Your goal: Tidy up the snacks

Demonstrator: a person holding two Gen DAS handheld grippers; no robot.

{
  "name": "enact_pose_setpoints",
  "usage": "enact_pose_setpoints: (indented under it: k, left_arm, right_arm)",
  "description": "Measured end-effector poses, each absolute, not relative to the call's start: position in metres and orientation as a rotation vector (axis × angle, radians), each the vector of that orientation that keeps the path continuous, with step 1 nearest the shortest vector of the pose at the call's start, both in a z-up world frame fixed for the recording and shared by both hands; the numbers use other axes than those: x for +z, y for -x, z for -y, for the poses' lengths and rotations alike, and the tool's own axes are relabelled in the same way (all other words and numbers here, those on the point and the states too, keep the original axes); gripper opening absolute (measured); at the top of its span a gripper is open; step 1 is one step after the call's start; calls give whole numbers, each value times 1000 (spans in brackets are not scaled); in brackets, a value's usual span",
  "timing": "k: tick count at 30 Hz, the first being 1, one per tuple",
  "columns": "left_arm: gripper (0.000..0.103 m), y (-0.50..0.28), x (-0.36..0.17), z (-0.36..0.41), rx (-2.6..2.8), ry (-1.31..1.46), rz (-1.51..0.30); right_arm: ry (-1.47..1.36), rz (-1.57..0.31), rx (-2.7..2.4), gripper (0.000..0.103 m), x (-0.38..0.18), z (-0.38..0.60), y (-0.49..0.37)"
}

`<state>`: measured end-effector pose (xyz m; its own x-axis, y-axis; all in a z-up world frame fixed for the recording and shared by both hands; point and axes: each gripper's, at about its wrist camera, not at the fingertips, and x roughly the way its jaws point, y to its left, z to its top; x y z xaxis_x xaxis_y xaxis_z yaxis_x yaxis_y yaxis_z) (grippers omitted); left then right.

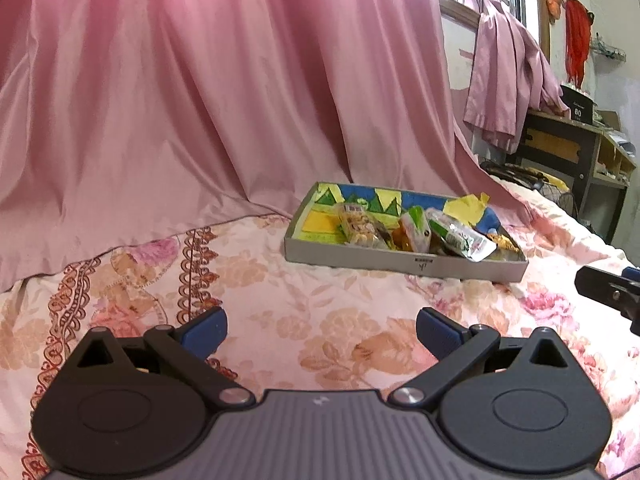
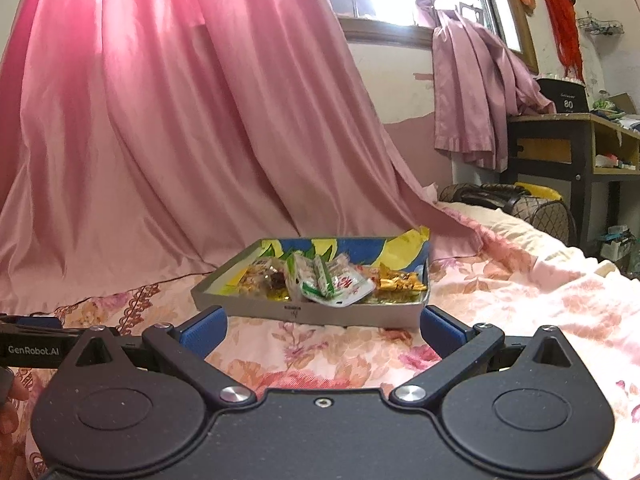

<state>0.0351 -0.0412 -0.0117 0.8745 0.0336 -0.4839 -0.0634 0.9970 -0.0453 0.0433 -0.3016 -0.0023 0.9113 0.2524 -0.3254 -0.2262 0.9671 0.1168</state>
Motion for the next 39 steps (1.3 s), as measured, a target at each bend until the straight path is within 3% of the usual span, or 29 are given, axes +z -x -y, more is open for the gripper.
enact_pose_setpoints:
  k: [39]
  left_arm:
    - [103,-37,-21,42,48,58,-534]
  right_arm:
    - [-72,-440,285,102,-23,288,-54]
